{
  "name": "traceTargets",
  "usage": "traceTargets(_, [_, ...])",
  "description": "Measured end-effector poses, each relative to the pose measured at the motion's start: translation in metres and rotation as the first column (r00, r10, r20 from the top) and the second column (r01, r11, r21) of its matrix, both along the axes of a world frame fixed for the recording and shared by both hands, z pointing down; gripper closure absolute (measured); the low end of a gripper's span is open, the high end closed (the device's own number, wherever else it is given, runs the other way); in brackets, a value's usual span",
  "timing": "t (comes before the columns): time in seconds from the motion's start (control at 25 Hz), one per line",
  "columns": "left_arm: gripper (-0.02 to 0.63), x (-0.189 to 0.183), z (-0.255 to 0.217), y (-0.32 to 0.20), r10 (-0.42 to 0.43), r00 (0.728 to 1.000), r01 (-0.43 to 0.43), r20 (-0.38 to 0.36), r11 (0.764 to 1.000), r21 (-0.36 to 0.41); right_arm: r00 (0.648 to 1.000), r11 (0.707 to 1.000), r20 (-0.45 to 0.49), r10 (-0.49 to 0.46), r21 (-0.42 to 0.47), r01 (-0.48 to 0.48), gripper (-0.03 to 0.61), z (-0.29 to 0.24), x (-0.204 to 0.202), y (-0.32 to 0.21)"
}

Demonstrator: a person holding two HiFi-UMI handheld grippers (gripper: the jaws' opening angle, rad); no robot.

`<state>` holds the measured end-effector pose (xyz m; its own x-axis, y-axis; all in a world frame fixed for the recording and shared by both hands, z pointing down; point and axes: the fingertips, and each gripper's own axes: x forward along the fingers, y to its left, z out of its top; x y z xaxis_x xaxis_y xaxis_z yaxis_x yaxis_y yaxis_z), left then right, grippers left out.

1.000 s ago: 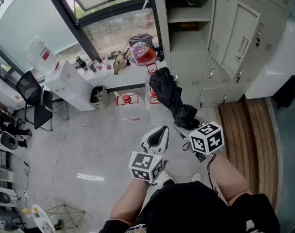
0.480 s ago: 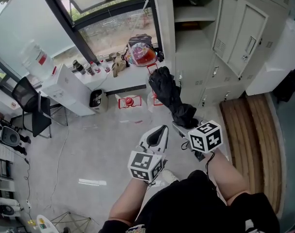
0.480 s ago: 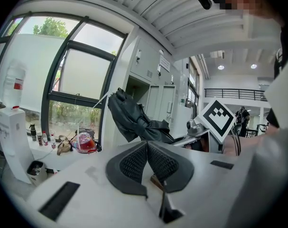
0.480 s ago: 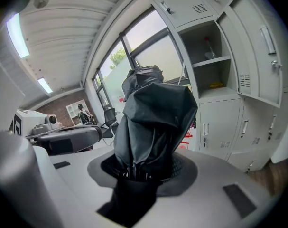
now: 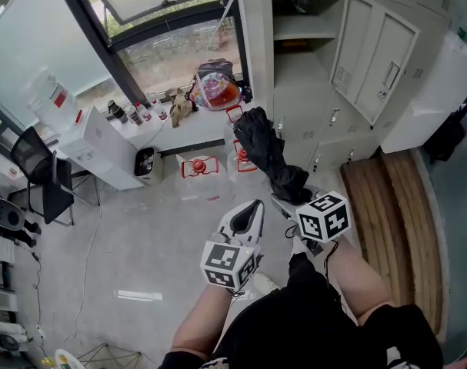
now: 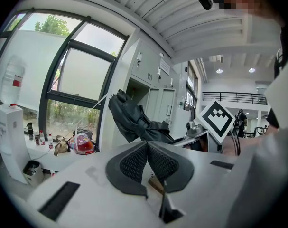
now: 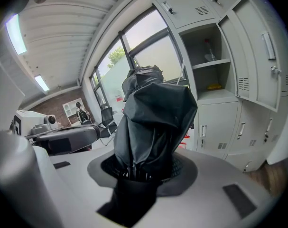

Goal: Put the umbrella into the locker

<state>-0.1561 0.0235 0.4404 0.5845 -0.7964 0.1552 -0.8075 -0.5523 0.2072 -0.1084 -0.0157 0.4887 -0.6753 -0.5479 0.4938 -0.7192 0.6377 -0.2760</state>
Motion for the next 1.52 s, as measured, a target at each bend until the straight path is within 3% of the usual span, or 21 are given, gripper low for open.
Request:
traceTargets(0.44, [0.597,0.008,-0.002,-0.018,0.004,1.000,-0.004,0.001,1.000,0.007,1.000,1.000,-0.007,0.017,-0.003,-0.017,0.360,-0.001,0.015,-0.020])
traceTargets(0.8, [0.597,0.036,-0.002,-0.045,0.032,0.999,-0.032,0.009,0.999,0.004,0.998,0.998,-0.009,0.060,-0.017,-0.060,0.360,0.003,0.050,-0.049])
traceTargets(1.52, [0.597,0.102,0.008,-0.167,0.066,0.998,-0.066,-0.002,0.997,-0.032,0.990,0.991,-0.057,0.131,-0.028,-0.133,0.360,0.014,0.130,-0.183])
